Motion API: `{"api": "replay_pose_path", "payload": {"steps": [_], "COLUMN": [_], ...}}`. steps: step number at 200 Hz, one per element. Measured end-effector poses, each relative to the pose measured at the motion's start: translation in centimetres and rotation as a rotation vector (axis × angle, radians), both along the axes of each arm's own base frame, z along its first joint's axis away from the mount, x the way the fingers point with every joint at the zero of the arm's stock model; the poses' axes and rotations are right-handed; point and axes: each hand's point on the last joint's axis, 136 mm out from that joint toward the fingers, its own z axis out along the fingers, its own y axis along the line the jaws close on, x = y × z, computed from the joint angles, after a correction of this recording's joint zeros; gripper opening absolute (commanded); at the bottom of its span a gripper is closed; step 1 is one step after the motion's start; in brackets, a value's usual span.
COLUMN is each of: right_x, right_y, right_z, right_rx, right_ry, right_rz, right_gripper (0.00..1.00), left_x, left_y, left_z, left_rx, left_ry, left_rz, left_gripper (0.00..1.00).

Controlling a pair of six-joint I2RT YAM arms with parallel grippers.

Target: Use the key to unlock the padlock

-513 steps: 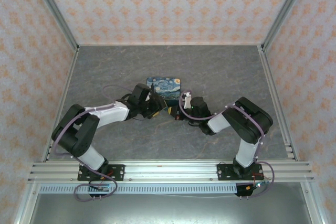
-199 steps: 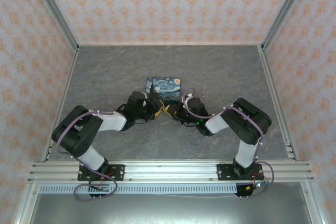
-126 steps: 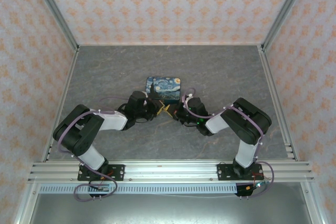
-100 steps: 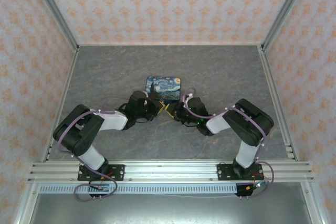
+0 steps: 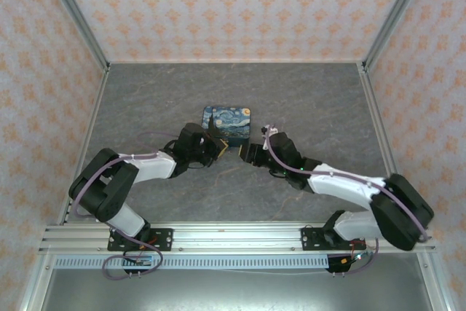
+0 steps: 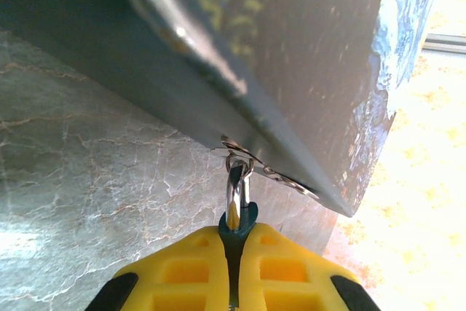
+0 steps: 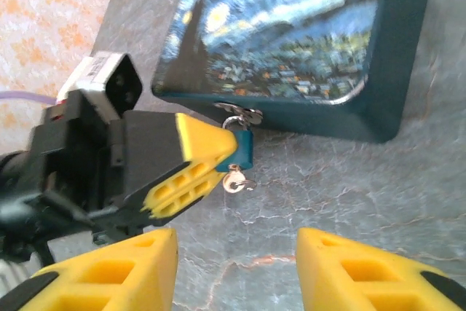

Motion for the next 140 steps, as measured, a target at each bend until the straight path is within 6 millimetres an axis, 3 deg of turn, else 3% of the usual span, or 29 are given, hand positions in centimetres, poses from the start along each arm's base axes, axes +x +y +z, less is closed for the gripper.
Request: {"api": "replay_pose_path", "payload": {"steps": [45, 74, 110, 140], "right_x": [-1.0, -1.2, -2.3, -2.7], "right_y": [-2.9, -3.6, -2.0, 0.0], "right_z": [5.4, 7.2, 6.5, 3.3], "right_rx": [-0.233, -0.396, -0.625, -0.827], "right_ry": [-0.354, -0.555, -0.742, -0.818], "right_rz": [0.070, 0.157, 0.327, 0.474], "right_gripper": [0.49, 0.49, 0.49, 0.49], "left_x": [-0.3, -0.5, -0.5, -0.5], "left_y": [0.5, 0.6, 0.7, 0.7], "left_z": [0.0, 0.0, 0.1, 0.1], "left_rx": [0.023, 0.029, 0.030, 0.029], "left_ry": [0.021, 0.031, 0.036, 0.041], "left_rz": [0.016, 0.016, 0.017, 0.020], "left_gripper": [0.00, 0.00, 0.00, 0.00]}}
